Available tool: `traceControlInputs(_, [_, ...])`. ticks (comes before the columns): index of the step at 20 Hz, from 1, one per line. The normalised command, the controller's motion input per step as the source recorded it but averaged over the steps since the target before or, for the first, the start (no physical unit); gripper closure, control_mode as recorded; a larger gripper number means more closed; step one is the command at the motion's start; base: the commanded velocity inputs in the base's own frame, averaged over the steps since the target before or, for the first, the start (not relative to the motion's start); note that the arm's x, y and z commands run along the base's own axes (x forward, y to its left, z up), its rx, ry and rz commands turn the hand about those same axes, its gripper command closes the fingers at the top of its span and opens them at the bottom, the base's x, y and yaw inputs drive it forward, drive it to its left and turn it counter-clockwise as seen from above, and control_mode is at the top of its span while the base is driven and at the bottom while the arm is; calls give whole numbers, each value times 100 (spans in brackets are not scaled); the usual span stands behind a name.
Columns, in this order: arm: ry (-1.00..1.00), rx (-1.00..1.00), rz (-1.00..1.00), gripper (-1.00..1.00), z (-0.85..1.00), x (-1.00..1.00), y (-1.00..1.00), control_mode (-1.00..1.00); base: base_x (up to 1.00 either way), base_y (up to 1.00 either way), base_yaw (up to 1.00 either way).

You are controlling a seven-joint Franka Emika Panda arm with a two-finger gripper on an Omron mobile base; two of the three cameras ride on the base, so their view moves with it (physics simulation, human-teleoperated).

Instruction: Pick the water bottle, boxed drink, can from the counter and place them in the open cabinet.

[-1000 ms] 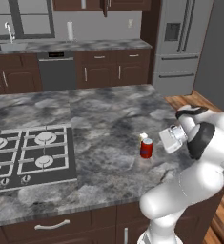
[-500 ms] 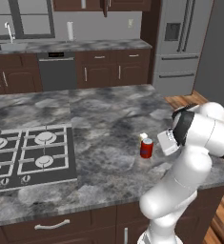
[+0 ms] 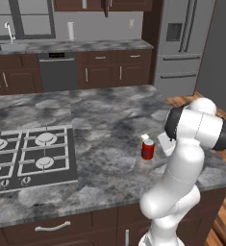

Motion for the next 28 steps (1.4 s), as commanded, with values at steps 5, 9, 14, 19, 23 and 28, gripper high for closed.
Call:
traceControlInputs(5, [0, 0, 0, -100, 0, 2, 21, -100, 0, 0, 0])
traceControlInputs(9, [0, 0, 0, -100, 0, 0, 25, -100, 0, 0, 0])
traceControlInputs(14, [0, 0, 0, -100, -1, 0, 22, -100, 0, 0, 0])
traceControlInputs(19, [0, 0, 0, -100, -2, 0, 10, -100, 0, 0, 0])
traceControlInputs(23, [0, 0, 0, 100, 0, 0, 0, -100, 0, 0, 0])
traceControlInputs(28, [0, 0, 0, 100, 0, 0, 0, -100, 0, 0, 0])
